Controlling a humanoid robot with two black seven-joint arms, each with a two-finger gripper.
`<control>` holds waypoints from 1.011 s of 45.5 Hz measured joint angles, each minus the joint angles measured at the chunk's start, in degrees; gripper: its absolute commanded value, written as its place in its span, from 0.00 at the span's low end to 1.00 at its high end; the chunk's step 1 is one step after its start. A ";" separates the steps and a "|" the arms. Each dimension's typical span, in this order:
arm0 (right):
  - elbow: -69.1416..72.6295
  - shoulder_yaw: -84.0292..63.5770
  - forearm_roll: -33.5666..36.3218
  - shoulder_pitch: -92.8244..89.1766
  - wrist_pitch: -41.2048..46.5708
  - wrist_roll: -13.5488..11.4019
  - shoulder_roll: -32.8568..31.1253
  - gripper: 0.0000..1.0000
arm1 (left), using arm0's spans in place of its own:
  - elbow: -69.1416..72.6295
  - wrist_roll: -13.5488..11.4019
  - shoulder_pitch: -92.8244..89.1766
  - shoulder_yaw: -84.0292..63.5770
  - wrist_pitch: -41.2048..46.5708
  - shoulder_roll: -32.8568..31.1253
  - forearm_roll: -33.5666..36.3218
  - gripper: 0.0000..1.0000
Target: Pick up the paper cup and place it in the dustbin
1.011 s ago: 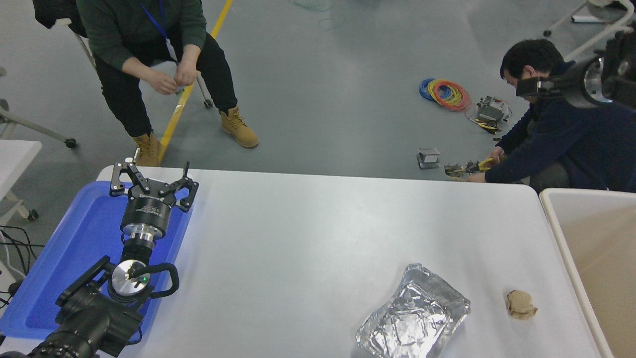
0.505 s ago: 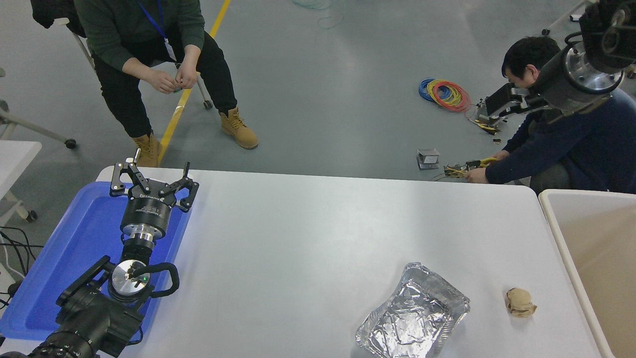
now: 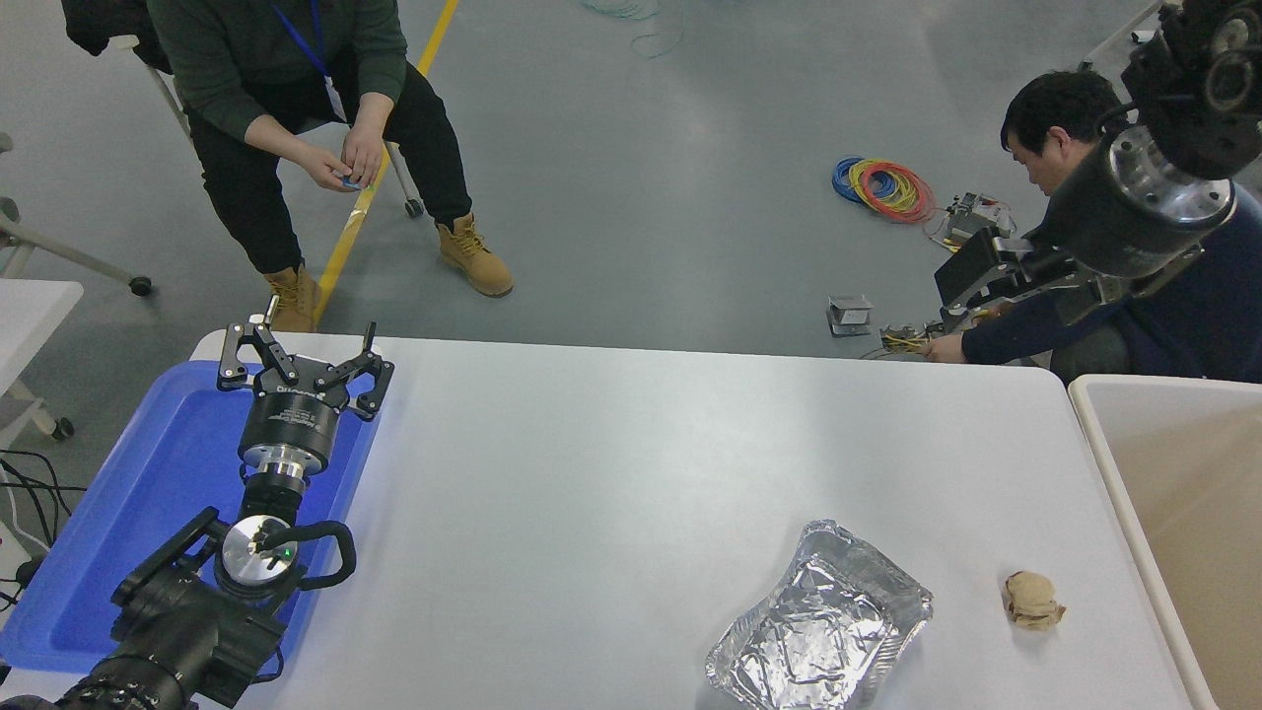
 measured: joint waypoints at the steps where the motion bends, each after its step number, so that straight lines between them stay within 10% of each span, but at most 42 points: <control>1: 0.24 0.00 0.00 0.01 0.03 -0.02 0.00 1.00 | 0.00 0.00 0.00 0.00 0.00 0.00 0.00 1.00; 46: -0.92 0.11 1.16 -7.57 0.28 -0.06 -0.01 1.00 | 0.00 -0.02 0.00 0.00 0.00 0.01 0.00 1.00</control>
